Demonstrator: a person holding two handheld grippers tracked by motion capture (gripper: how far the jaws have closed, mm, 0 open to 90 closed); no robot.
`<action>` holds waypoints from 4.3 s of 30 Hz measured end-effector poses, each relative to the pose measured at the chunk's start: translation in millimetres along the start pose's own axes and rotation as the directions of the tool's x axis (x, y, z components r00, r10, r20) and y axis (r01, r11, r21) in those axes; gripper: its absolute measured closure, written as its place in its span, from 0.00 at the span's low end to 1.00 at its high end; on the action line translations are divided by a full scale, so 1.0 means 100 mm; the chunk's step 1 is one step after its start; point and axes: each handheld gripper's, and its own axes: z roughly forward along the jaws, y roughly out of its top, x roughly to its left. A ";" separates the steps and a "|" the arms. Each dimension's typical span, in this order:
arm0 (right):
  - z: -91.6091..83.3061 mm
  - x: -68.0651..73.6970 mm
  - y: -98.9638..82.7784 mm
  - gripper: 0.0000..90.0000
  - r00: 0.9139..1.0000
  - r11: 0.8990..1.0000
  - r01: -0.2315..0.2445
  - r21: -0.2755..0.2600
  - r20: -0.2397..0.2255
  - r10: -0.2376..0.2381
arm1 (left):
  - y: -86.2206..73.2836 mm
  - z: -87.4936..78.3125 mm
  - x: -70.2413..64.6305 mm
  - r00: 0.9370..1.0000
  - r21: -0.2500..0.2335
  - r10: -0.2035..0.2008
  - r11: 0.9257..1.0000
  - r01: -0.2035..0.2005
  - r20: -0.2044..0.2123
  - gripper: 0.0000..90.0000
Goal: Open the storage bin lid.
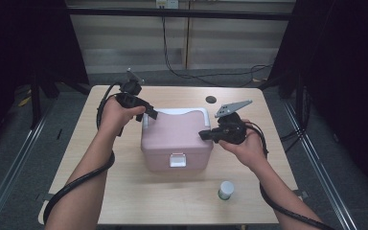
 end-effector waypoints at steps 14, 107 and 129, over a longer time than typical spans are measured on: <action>0.00 0.00 0.00 1.00 1.000 1.000 -0.009 -0.002 0.004 0.009 | 0.02 -0.20 -0.11 0.998 -0.028 0.003 1.000 -0.002 0.066 0.53; 0.07 0.08 0.05 1.00 0.999 1.000 -0.023 0.007 0.039 0.022 | -0.05 -0.22 -0.11 0.992 -0.016 -0.070 0.997 0.069 -0.106 0.76; 0.07 0.08 0.03 1.00 0.999 0.999 -0.030 -0.012 0.033 0.030 | -0.02 -0.14 -0.18 0.980 -0.013 -0.096 0.995 0.095 -0.177 0.77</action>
